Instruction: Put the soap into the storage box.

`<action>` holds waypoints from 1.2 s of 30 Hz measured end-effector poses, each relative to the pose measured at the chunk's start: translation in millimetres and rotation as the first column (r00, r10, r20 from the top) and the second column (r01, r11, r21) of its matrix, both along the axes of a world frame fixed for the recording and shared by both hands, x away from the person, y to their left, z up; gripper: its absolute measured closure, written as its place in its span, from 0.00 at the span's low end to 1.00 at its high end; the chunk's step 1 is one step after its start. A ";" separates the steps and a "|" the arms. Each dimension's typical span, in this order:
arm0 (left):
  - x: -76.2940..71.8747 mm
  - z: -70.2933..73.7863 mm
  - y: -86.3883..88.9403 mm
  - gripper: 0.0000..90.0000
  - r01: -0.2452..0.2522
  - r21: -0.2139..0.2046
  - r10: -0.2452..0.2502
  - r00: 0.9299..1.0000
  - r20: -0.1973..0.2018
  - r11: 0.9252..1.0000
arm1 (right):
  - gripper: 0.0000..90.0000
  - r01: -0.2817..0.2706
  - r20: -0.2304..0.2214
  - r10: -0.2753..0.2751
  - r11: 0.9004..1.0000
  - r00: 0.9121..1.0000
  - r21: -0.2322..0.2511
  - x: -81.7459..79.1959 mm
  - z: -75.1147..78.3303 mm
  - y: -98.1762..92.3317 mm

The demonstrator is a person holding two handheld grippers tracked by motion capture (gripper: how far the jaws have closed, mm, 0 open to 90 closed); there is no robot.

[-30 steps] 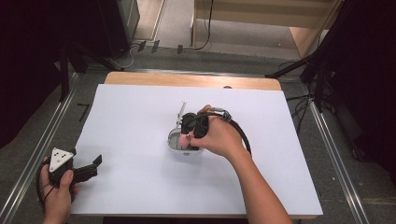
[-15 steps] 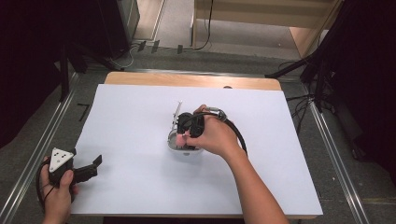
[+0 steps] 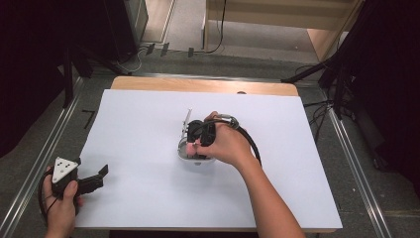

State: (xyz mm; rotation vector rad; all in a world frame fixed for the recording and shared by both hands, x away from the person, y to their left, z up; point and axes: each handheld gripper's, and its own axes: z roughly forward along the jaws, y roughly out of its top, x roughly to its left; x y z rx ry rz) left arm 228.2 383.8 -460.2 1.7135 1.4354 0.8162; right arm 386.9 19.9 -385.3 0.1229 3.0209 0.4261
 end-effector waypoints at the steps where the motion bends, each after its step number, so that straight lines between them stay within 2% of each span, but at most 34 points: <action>1: 0.0 0.0 0.0 0.06 0.000 0.000 0.000 1.000 0.000 1.000 | 0.43 0.000 0.000 0.000 1.000 1.000 0.000 0.0 0.0 0.0; 16: 0.1 0.0 0.1 0.06 0.000 -0.002 0.000 1.000 0.000 1.000 | 0.43 0.001 0.004 -0.001 1.000 1.000 -0.010 1.0 -2.1 -1.3; 17: 0.1 -0.1 0.0 0.06 0.000 -0.002 0.000 1.000 -0.001 1.000 | 0.46 0.013 -0.010 -0.013 1.000 1.000 -0.009 -0.4 -1.0 -1.7; 21: 0.1 0.0 0.0 0.06 -0.001 -0.001 0.001 1.000 0.000 1.000 | 0.47 0.014 -0.008 -0.014 0.999 1.000 0.048 -0.6 6.8 -5.1; 26: 0.1 0.0 -0.1 0.06 0.000 0.000 0.000 1.000 -0.001 1.000 | 0.46 0.017 -0.003 -0.017 0.999 1.000 0.043 -2.5 8.7 -9.9; 36: 0.2 -0.1 0.0 0.06 -0.001 -0.001 0.001 1.000 -0.001 1.000 | 0.36 0.063 -0.004 -0.062 0.996 0.998 0.066 -4.9 7.4 -28.2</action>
